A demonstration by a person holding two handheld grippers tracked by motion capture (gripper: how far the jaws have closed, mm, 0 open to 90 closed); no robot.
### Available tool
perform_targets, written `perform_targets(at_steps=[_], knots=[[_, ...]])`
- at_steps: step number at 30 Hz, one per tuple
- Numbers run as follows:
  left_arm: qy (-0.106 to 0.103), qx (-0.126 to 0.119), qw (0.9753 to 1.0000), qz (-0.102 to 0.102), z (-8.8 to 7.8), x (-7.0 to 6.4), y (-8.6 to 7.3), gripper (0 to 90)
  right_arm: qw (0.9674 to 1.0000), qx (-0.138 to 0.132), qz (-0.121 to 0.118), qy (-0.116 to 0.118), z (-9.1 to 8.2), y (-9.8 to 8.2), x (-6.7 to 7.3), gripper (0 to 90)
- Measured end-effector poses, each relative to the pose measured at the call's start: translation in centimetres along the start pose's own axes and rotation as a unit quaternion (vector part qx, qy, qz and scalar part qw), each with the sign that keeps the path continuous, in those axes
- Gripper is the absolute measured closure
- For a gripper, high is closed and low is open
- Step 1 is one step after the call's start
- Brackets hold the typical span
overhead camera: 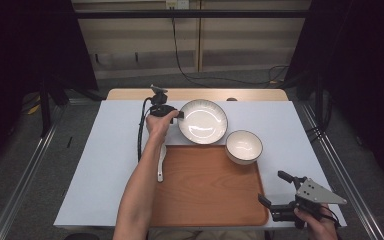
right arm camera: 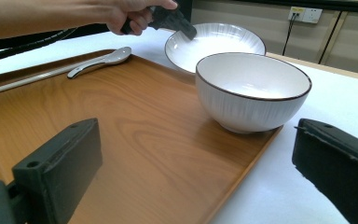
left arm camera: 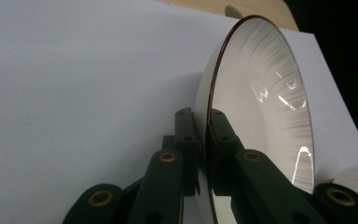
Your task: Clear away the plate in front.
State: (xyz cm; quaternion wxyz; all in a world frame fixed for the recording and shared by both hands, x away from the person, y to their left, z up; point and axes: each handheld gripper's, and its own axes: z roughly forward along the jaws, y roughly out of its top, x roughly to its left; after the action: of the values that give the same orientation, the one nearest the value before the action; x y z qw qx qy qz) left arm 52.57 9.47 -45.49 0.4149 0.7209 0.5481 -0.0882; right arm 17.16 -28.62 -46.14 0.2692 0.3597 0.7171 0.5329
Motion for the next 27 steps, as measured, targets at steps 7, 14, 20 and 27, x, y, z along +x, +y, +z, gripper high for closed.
perform_targets(at_steps=[7,14,20,27], knots=[[-0.005,-0.011,0.9999,0.004,-0.7,0.1,0.0,84.9,1.0,-0.001,0.004,-0.001,0.0,0.0,0.0,1.0],[-0.002,-0.007,0.9998,0.019,-2.1,0.2,-0.1,84.9,1.0,-0.001,0.004,-0.001,0.1,-0.1,-0.3,1.0],[-0.002,-0.01,0.9997,0.023,-3.2,0.5,-0.2,85.2,1.0,0.0,0.006,0.0,0.0,-0.1,-0.2,0.9],[-0.005,-0.016,0.9994,0.031,-4.5,0.5,-0.6,85.2,1.0,0.001,0.007,-0.005,0.0,-0.1,-0.2,0.9]])
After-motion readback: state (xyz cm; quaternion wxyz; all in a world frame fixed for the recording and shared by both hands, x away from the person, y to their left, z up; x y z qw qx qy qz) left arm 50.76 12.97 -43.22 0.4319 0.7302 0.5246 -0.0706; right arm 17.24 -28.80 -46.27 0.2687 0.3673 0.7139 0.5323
